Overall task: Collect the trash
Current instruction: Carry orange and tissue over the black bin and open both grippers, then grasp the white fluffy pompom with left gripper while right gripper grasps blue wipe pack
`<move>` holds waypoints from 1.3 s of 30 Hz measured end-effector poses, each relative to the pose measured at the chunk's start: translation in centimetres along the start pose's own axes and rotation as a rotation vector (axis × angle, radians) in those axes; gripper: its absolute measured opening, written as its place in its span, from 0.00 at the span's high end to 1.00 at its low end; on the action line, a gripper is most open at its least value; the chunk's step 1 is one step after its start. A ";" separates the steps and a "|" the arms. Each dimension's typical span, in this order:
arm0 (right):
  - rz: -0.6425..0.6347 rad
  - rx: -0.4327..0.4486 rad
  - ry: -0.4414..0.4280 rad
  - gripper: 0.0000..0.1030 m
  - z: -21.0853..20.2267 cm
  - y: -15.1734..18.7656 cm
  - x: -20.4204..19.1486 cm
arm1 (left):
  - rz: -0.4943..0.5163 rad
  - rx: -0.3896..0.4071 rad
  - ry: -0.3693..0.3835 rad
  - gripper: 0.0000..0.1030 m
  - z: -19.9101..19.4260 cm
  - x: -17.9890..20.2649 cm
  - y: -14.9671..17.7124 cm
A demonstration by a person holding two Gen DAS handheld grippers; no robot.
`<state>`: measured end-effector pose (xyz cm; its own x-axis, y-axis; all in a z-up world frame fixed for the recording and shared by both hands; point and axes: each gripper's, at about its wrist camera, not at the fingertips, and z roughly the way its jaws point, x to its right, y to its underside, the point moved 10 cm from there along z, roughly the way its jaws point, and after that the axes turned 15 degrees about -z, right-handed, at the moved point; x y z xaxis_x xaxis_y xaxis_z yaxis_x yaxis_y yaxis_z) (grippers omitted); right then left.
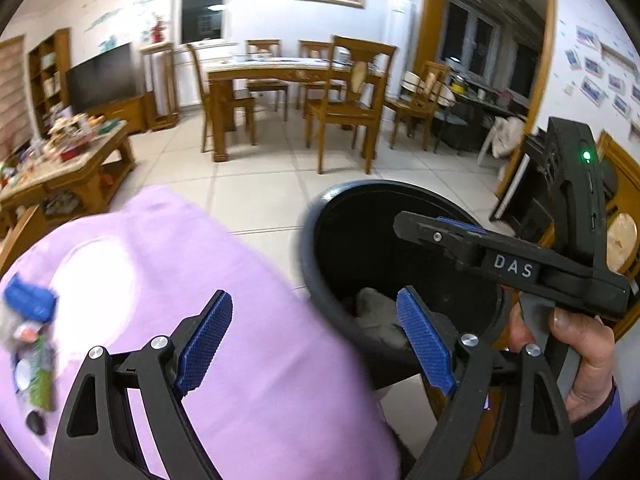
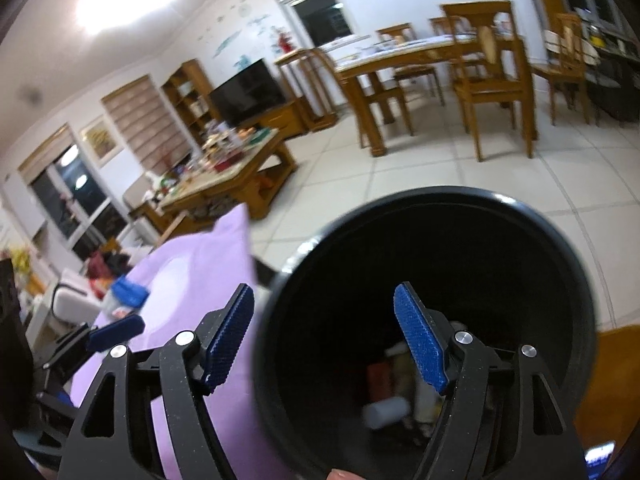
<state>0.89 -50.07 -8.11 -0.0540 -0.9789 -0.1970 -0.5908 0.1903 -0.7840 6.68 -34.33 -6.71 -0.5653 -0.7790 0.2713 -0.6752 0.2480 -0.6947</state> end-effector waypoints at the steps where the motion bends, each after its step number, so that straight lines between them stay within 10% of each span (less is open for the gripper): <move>1: -0.016 -0.004 -0.013 0.30 0.6 -0.4 -1.4 | -0.022 0.008 -0.010 0.18 -0.6 -1.5 -0.2; 11: -0.231 -0.065 -0.179 0.30 7.4 -3.8 -18.1 | -0.273 0.091 -0.170 0.19 -7.0 -19.3 -1.2; 18: -0.411 -0.139 -0.292 0.30 13.8 -5.9 -28.5 | -0.196 0.030 -0.254 0.19 -6.4 -27.9 -2.7; 35: -0.699 -0.295 -0.492 0.30 27.6 -5.3 -39.1 | -0.045 -0.124 -0.176 0.33 -1.4 -32.5 -2.1; 39: -0.681 -0.315 -0.530 0.54 28.0 -5.2 -39.6 | -0.039 -0.111 -0.192 0.40 -1.2 -32.4 -2.1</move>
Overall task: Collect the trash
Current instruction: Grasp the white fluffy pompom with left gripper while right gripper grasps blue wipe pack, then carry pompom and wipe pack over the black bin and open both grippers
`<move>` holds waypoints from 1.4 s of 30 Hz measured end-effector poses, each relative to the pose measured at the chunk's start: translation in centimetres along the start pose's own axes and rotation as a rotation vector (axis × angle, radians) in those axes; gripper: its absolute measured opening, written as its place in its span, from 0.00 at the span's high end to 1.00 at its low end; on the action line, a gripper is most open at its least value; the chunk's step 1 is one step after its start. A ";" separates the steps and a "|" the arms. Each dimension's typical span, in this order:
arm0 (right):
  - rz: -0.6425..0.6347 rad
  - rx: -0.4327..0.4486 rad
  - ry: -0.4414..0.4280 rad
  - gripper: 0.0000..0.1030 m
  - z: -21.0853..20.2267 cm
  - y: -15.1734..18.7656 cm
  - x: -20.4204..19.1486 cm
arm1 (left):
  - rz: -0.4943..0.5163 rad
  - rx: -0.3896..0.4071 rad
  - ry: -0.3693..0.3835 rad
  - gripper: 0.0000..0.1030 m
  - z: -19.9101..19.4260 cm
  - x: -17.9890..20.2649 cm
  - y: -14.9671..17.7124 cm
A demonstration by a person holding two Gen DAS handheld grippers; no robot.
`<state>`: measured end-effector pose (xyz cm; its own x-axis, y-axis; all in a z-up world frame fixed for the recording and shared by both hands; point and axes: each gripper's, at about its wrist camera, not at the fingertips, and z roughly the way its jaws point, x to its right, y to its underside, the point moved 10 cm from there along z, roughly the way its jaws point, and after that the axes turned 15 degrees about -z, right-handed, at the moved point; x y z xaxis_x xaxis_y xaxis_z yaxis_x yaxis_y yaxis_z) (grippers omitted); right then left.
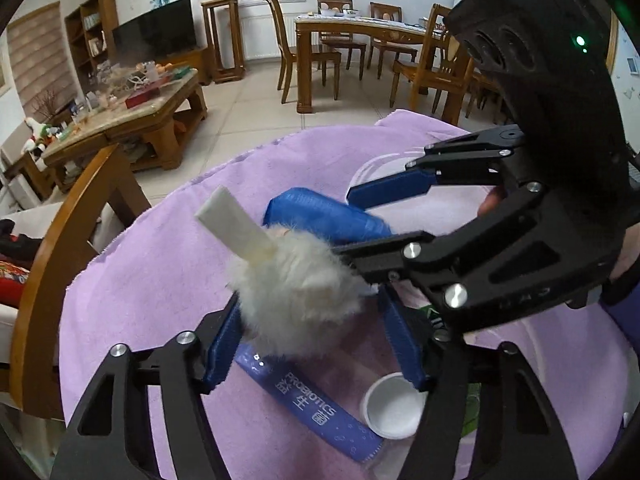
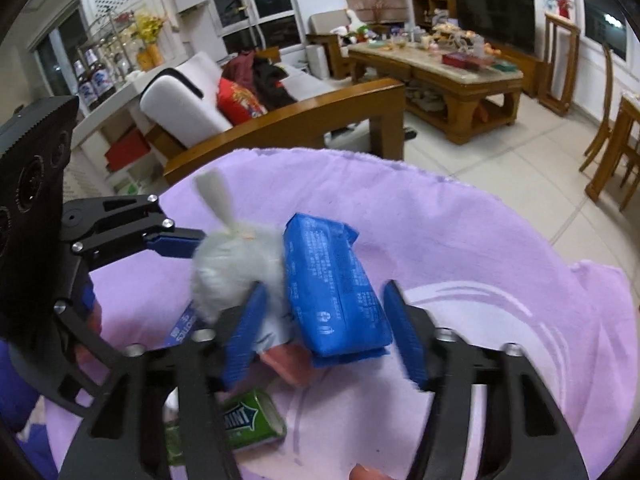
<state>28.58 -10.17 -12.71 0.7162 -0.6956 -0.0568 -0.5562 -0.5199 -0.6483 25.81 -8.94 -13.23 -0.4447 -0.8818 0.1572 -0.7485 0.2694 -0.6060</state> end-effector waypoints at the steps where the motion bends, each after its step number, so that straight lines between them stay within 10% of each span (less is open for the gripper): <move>1: 0.007 0.003 -0.011 0.63 -0.1 -0.1 -0.1 | -0.009 0.004 0.006 0.40 0.0 -0.1 -0.1; 8: 0.065 0.017 0.003 0.72 -0.8 -0.6 0.1 | -0.076 0.032 0.000 0.65 -0.7 -1.4 -0.7; 28: 0.285 0.195 0.095 0.73 -11.9 3.1 0.3 | -0.146 0.077 -0.041 0.71 -1.5 0.2 -2.4; 42: 0.458 0.412 0.186 0.73 -29.6 15.8 2.2 | -0.034 0.200 0.083 0.71 -8.4 16.1 -2.0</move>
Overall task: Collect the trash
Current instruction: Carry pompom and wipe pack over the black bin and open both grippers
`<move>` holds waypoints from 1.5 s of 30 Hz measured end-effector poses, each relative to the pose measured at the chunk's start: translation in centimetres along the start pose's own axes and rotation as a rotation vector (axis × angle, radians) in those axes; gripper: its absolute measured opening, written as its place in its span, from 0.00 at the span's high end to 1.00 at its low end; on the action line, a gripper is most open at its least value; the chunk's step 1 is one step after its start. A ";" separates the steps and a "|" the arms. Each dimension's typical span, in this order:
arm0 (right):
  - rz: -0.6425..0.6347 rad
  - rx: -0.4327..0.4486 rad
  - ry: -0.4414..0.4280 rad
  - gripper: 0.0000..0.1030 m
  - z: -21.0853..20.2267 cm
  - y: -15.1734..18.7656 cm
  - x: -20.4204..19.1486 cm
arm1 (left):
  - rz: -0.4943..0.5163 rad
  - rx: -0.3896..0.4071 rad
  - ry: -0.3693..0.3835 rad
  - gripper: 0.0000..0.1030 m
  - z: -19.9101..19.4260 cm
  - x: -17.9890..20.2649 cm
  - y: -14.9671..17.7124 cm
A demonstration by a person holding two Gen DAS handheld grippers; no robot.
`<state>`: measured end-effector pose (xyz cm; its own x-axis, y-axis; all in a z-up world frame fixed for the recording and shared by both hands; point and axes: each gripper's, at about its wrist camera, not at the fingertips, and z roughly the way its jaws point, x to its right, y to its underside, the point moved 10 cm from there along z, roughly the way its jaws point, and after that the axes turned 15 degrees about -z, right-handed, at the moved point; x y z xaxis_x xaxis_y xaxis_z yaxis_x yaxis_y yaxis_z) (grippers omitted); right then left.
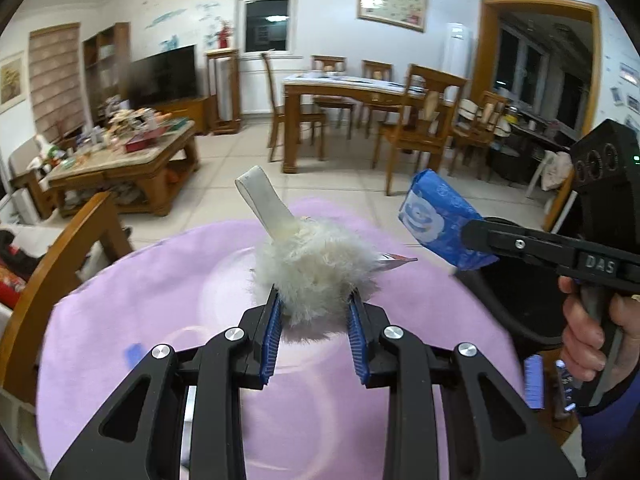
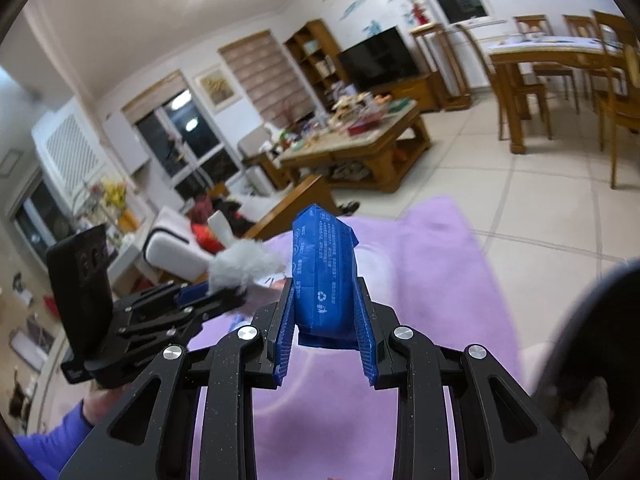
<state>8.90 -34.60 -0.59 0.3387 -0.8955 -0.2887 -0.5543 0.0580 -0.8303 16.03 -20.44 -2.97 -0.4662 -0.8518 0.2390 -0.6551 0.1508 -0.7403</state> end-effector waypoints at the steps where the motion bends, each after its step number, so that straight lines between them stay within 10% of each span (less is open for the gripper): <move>1: 0.014 0.013 0.015 0.73 -1.6 0.4 1.1 | 0.014 -0.001 0.013 0.71 0.1 1.5 0.3; 18: 0.263 0.083 0.261 0.72 -18.8 12.0 17.5 | 0.216 -0.097 0.224 0.71 6.1 21.2 5.3; 45: 0.342 0.024 0.365 0.72 -19.1 17.6 22.6 | 0.301 -0.223 0.209 0.66 11.7 26.8 10.8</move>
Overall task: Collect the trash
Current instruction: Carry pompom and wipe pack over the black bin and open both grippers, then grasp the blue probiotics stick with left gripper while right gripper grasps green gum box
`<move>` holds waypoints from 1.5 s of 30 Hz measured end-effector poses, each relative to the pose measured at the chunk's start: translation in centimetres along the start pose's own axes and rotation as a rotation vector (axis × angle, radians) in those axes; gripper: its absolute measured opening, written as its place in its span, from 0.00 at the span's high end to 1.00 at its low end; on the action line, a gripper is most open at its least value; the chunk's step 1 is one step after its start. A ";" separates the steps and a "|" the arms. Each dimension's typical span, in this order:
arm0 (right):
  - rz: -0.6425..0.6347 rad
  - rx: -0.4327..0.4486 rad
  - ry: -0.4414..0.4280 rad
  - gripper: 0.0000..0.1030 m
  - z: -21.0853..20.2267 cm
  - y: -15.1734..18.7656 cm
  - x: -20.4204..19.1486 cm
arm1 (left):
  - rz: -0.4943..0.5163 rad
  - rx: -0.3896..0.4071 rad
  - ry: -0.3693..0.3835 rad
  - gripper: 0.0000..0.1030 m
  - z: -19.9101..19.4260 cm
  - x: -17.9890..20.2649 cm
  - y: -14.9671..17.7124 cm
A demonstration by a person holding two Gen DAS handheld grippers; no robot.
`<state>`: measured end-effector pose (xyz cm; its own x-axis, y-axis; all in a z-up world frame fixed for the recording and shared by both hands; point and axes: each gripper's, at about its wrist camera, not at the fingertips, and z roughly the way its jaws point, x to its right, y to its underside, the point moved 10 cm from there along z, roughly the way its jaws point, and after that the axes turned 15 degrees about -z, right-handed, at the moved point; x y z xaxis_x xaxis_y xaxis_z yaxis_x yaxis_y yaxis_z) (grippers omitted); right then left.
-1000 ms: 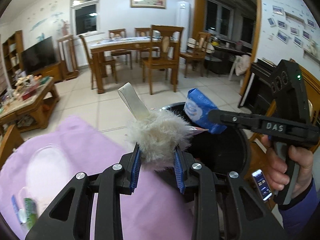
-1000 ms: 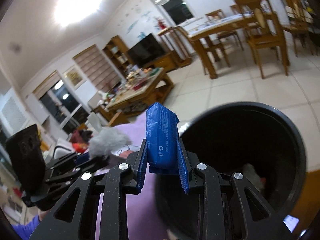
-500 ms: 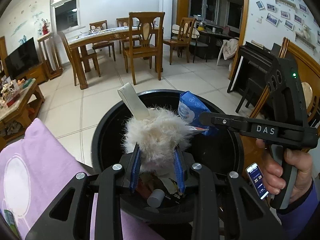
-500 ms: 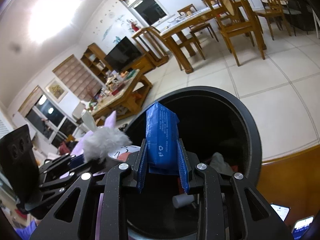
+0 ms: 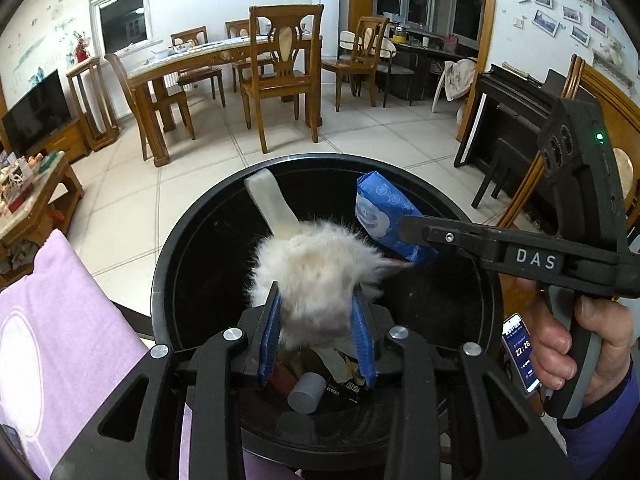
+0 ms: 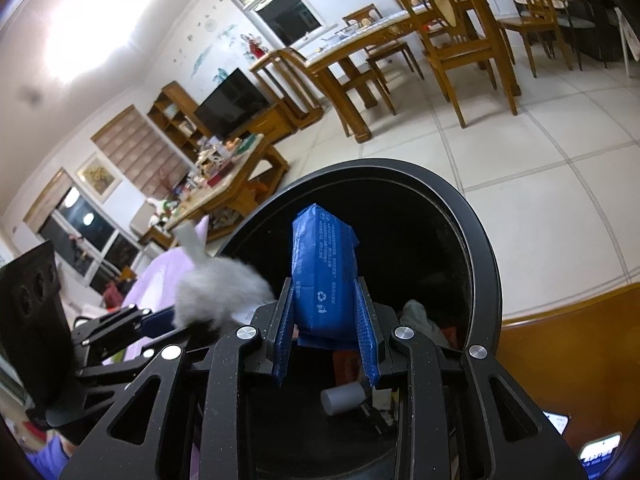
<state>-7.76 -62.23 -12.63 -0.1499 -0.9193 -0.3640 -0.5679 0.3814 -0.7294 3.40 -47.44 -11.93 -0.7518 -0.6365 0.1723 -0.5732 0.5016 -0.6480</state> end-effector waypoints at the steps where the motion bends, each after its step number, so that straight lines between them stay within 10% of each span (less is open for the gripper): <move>1: 0.000 -0.001 0.003 0.72 0.0 0.0 0.0 | -0.002 -0.002 -0.002 0.64 0.0 0.0 0.0; 7: -0.016 0.007 0.027 0.48 -0.2 -0.2 -1.1 | -0.011 0.035 -0.025 0.28 -1.5 -0.7 -0.3; 23: -0.117 -0.015 -0.017 0.46 1.9 -1.7 -9.7 | -0.140 0.104 -0.068 0.28 -8.6 -8.3 1.4; 35: -0.346 -0.170 -0.204 0.46 10.9 -0.2 -30.2 | -0.500 0.219 -0.280 0.28 -19.6 -28.7 5.9; 45: -0.472 -0.351 -0.288 0.51 20.2 3.4 -46.4 | -0.732 0.079 -0.413 0.65 -18.9 -43.1 9.4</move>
<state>13.65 -16.29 -9.89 0.3752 -0.8988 -0.2268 -0.7575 -0.1563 -0.6338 24.27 -4.17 -11.42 -0.0104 -0.9558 0.2938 -0.8331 -0.1543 -0.5312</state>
